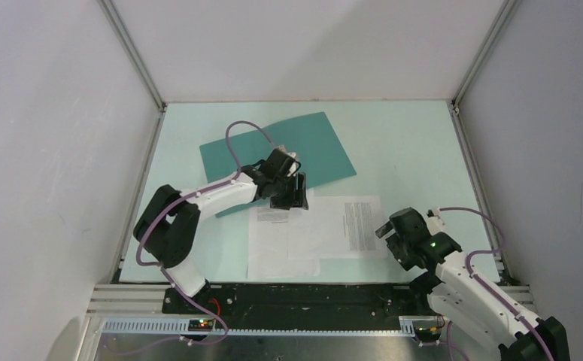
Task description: Put the files into the folder
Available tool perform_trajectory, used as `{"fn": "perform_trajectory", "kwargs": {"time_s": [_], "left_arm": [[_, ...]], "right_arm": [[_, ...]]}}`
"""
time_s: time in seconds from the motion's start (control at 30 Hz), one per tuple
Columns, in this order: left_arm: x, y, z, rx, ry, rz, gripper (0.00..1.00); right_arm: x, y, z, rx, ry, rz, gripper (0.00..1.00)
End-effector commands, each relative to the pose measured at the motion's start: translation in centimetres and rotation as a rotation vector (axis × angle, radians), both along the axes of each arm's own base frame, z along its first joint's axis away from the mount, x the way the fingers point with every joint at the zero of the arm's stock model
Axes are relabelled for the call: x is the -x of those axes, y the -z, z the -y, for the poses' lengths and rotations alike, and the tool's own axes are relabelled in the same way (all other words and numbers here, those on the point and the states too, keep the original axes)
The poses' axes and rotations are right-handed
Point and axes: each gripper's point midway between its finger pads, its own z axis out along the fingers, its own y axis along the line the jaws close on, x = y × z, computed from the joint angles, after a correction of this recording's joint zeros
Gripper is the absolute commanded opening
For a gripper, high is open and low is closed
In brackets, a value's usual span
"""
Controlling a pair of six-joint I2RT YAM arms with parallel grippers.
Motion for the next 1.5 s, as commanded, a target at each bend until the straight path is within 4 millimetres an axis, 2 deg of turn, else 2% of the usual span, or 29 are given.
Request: {"fn": "perform_trajectory", "kwargs": {"time_s": [0.0,0.27,0.4,0.67,1.03,1.37,1.47], "left_arm": [[0.5,1.2,1.5,0.032,-0.006,-0.029,0.66],[0.6,3.1,1.7,0.011,-0.039,-0.063,0.66],[0.7,4.2,1.3,-0.013,-0.057,-0.083,0.66],[1.1,5.7,0.7,-0.049,-0.067,-0.105,0.66],[1.0,5.5,0.8,-0.044,-0.061,-0.103,0.66],[1.1,5.4,1.0,-0.037,-0.045,-0.105,0.66],[1.1,5.5,1.2,-0.034,-0.042,-0.109,0.66]], "right_arm": [[1.1,1.3,1.5,0.009,0.067,-0.072,0.93],[0.7,2.8,-0.6,-0.129,0.047,-0.059,0.95],[0.6,2.9,-1.6,-0.199,0.035,-0.030,0.95],[-1.2,-0.2,-3.4,-0.312,-0.030,0.139,0.94],[-2.4,-1.8,-7.2,-0.499,-0.133,0.199,0.93],[-5.2,-4.9,-8.1,-0.513,-0.184,0.384,0.96],[-5.8,-4.7,-8.4,-0.517,-0.189,0.371,0.95]]}}
